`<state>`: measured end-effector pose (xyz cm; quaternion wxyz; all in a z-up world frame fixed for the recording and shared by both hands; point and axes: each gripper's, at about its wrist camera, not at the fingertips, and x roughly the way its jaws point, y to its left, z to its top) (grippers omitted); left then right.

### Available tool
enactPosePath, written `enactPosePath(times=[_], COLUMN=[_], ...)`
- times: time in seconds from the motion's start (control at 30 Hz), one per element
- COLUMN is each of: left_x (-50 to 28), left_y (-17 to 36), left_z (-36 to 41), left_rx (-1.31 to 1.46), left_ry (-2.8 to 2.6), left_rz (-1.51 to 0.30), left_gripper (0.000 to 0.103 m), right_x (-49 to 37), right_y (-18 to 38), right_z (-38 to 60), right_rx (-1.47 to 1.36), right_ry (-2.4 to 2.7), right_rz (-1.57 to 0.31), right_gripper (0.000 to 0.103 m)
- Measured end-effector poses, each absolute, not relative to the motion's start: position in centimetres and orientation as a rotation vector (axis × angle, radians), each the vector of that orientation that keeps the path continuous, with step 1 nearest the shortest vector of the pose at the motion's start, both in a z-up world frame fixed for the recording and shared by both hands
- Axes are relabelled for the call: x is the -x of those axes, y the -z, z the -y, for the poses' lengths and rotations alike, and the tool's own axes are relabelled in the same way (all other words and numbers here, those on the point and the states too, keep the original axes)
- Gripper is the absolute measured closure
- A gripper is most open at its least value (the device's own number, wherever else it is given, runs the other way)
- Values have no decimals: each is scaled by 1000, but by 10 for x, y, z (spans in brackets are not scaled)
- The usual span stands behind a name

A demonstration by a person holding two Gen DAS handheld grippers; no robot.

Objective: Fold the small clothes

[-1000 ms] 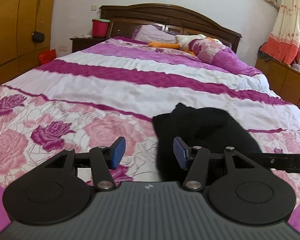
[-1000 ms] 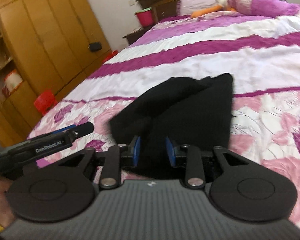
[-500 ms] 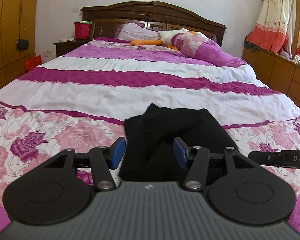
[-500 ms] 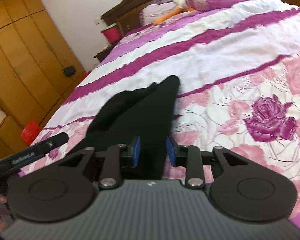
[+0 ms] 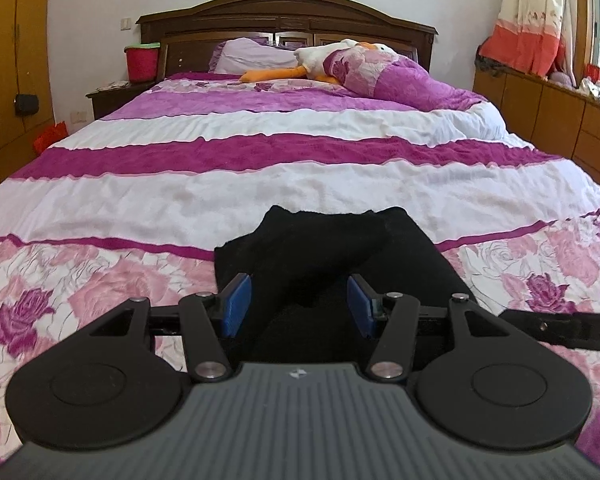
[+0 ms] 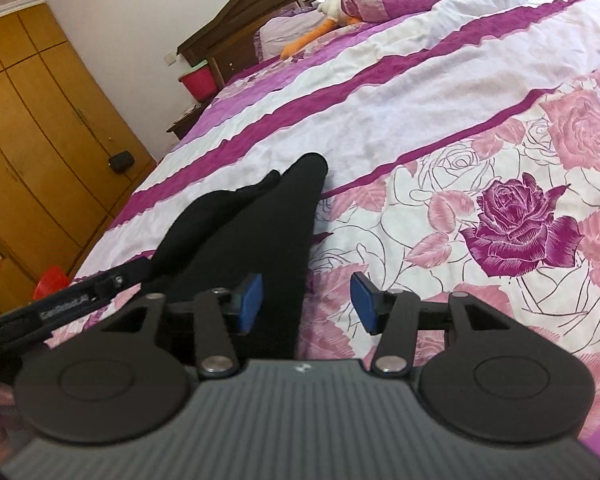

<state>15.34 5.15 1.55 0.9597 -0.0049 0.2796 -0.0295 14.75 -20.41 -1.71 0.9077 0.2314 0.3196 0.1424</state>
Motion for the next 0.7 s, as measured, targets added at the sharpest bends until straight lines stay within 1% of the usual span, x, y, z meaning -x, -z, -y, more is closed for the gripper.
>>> enactPosePath(times=[0.27, 0.43, 0.7], left_x=[-195, -218, -241], left_y=[-5, 9, 25], left_z=[-42, -40, -39], left_rx=[-56, -46, -14], left_ry=[85, 101, 95], left_rz=[-596, -624, -602], left_gripper=[44, 44, 44], right_x=[-152, -157, -169], right_y=[22, 22, 35], right_z=[208, 211, 220], right_rx=[-546, -538, -591], right_ry=[-276, -257, -195], right_rz=[-659, -638, -616], right_gripper=[50, 50, 50])
